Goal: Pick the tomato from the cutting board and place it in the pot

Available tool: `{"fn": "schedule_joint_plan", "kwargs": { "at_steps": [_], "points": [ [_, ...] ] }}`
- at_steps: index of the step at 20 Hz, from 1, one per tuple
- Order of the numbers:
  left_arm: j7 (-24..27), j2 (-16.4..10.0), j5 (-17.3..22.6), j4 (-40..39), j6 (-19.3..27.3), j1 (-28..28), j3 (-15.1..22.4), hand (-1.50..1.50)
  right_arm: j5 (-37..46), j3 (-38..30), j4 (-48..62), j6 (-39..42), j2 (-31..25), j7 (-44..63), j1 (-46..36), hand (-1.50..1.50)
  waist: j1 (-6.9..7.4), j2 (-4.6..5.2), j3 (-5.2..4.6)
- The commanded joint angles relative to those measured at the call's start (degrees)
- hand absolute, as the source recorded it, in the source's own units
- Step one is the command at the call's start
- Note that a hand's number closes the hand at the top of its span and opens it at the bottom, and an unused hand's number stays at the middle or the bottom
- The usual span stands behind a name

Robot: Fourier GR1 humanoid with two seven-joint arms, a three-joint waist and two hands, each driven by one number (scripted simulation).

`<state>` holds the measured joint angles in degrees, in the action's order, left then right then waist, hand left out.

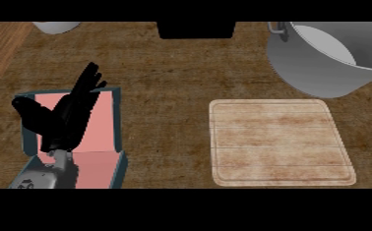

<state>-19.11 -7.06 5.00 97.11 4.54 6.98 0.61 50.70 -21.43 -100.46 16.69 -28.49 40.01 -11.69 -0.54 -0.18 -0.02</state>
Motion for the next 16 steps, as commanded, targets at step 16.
{"fn": "schedule_joint_plan", "kwargs": {
  "at_steps": [16],
  "points": [
    [1.2,2.2,-2.2,-1.4,0.0,0.2,2.1,0.0,-2.5,4.5,14.9,2.3,-9.3,2.2,-36.4,1.5,1.95,0.43,-0.03]
  ]
}}
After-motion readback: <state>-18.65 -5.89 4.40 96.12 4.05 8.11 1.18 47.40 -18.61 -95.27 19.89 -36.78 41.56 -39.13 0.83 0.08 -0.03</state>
